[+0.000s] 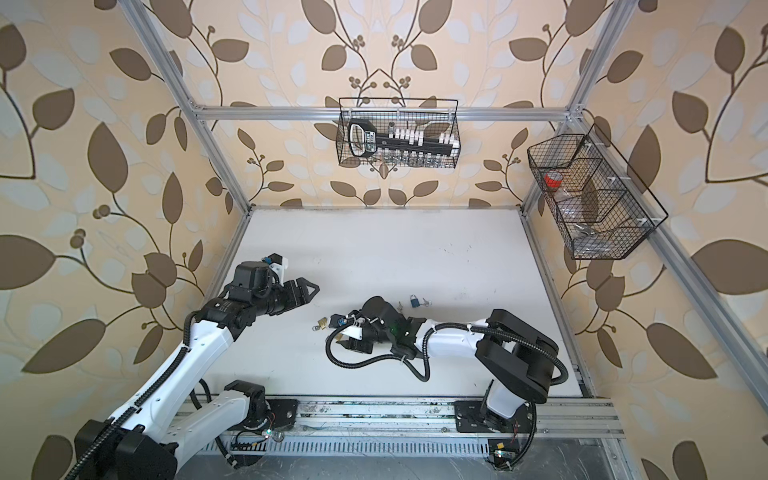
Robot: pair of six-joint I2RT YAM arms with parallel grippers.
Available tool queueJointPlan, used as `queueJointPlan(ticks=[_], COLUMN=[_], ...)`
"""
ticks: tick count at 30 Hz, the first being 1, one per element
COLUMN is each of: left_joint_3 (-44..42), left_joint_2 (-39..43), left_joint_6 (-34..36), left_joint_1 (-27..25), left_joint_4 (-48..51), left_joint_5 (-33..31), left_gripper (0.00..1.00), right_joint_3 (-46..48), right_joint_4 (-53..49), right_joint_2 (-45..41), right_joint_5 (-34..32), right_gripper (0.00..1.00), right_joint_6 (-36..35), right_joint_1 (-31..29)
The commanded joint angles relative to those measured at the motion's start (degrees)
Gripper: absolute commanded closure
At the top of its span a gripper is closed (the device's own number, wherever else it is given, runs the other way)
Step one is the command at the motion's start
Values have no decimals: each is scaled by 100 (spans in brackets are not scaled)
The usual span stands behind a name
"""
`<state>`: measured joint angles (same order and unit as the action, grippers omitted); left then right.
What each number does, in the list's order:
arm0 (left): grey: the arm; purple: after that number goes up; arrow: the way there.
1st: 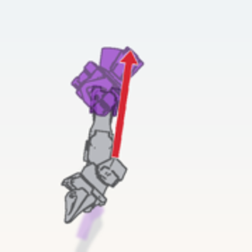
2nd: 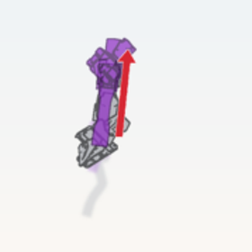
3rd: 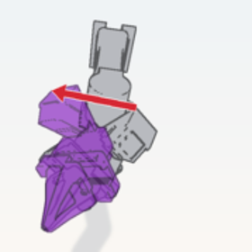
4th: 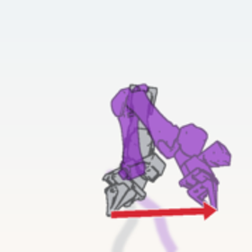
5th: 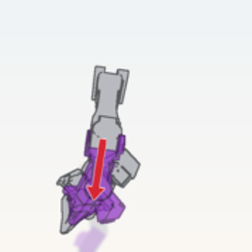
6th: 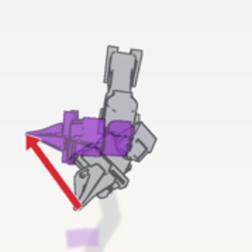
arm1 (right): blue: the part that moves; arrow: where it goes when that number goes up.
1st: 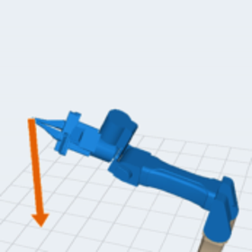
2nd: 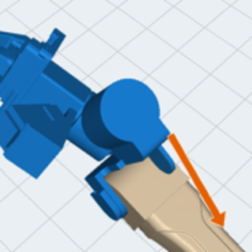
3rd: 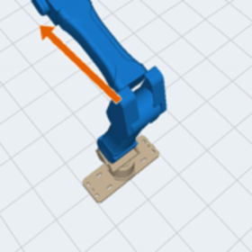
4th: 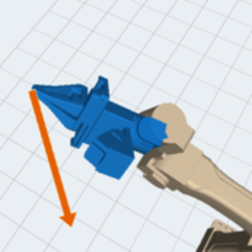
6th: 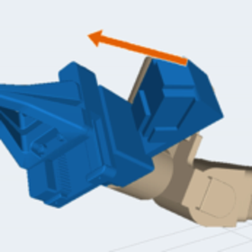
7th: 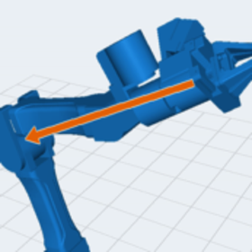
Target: Lock with the key
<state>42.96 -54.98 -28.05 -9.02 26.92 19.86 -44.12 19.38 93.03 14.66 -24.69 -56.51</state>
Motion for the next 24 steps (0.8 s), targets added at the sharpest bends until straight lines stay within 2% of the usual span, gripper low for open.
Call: queueJointPlan(ticks=[1, 3, 4, 5, 7, 15, 24], left_joint_3=[124, 142, 159, 219, 264, 259, 204], left_joint_2=[-47, -46, -23, 21, 61, 154, 93], left_joint_6=[-299, -296, -280, -229, -176, -5, 18], left_joint_1=[425, 569, 780, 1088, 1242, 1622, 1737], left_joint_4=[-458, -466, -455, -375, -281, -82, -136], left_joint_5=[533, 665, 834, 1038, 1120, 1301, 1420], left_gripper=[21, 22, 22, 22, 22, 22, 22], right_joint_3=[-422, -824, -1215, -2024, -2564, -4110, -4710], right_joint_4=[-961, -1820, -2521, -3776, -4406, -5698, -5995], right_joint_2=[216, 425, 663, 1217, 1633, 2787, 3216], right_joint_5=[1270, 1578, 1752, 1788, 1698, 1751, 1839], right_gripper=[44, 44, 45, 46, 46, 47, 48], right_joint_6=[-1461, -2080, -2606, -3388, -3779, -4366, -4491], right_joint_1=[240, 396, 495, 621, 659, 715, 650])
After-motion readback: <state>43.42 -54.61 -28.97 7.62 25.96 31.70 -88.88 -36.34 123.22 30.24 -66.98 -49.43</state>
